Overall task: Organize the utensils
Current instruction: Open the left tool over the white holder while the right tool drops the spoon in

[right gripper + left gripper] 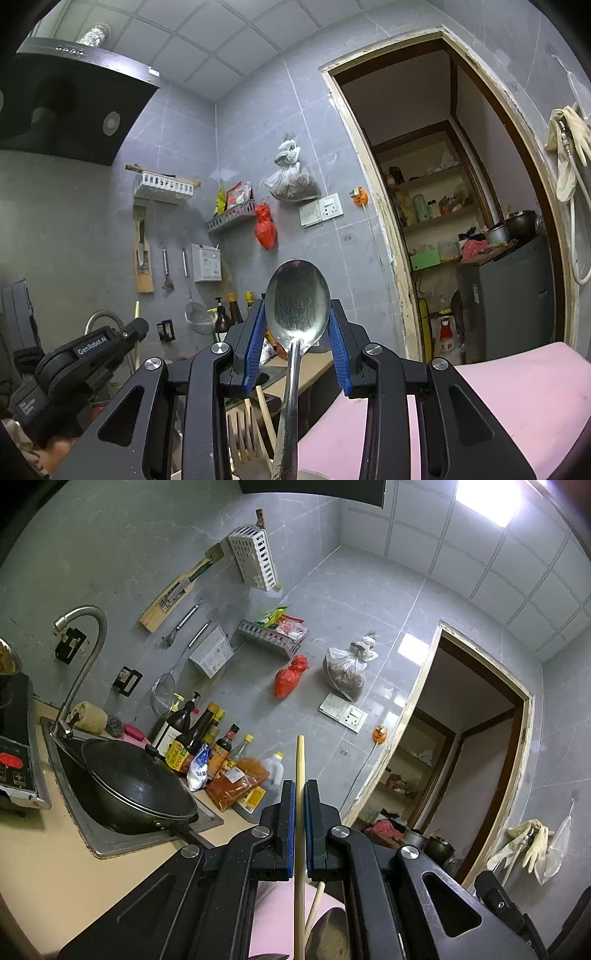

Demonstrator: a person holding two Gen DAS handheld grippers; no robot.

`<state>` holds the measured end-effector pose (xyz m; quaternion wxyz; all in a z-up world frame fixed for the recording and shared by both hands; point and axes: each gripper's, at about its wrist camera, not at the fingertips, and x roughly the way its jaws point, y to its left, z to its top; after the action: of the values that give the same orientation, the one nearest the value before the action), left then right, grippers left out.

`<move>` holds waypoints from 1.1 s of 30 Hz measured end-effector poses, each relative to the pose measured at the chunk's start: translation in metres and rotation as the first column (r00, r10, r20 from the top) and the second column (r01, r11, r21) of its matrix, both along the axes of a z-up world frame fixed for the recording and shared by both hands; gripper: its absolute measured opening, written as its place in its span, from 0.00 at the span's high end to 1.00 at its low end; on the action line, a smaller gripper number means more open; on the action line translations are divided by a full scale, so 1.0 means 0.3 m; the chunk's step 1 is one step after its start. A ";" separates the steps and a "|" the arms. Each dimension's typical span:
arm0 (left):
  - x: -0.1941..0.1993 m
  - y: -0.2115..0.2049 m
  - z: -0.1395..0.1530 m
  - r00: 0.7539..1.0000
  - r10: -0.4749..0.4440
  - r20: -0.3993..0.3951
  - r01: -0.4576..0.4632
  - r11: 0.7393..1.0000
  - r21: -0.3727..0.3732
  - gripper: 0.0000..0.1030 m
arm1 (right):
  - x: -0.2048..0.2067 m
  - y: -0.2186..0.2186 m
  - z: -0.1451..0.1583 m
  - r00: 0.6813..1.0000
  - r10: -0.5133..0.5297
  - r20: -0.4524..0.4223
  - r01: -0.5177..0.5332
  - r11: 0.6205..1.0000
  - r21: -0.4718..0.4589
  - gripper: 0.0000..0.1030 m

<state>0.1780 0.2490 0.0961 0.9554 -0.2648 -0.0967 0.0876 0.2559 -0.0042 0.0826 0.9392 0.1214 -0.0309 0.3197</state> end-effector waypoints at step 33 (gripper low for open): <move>0.003 -0.105 -0.092 0.996 -0.022 -0.082 0.033 0.991 0.132 0.97 | -0.012 0.047 -0.106 1.000 -0.014 -0.003 0.014 0.993 -0.118 0.69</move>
<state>0.1788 0.2177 0.0686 0.9752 -0.1981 -0.0604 0.0784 0.2523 0.0100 0.0507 0.9470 0.0663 -0.0112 0.3142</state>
